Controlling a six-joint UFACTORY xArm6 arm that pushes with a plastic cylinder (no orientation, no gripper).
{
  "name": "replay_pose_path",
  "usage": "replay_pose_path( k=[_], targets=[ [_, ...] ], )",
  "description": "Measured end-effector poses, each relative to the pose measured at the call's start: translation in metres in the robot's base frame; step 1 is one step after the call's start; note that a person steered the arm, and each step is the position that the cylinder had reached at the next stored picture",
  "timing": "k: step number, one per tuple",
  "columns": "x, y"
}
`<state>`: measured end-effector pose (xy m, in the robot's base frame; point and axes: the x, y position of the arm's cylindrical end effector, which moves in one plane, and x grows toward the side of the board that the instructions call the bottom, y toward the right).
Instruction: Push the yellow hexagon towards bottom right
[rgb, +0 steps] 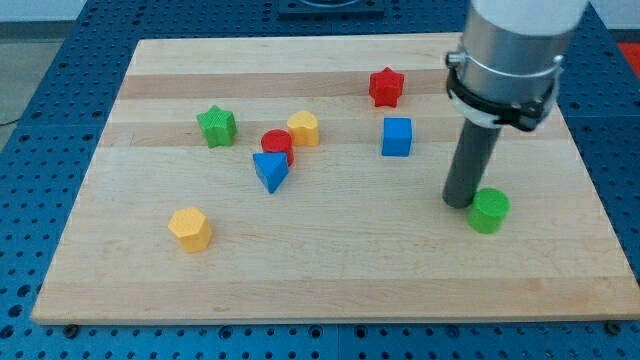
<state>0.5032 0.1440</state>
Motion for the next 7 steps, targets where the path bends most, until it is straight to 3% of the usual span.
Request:
replay_pose_path(
  k=[3,4,5,6,7],
  targets=[
    [0.061,0.033],
    [0.067,-0.011],
    [0.110,-0.093],
    [0.115,-0.134],
    [0.084,-0.238]
  ],
)
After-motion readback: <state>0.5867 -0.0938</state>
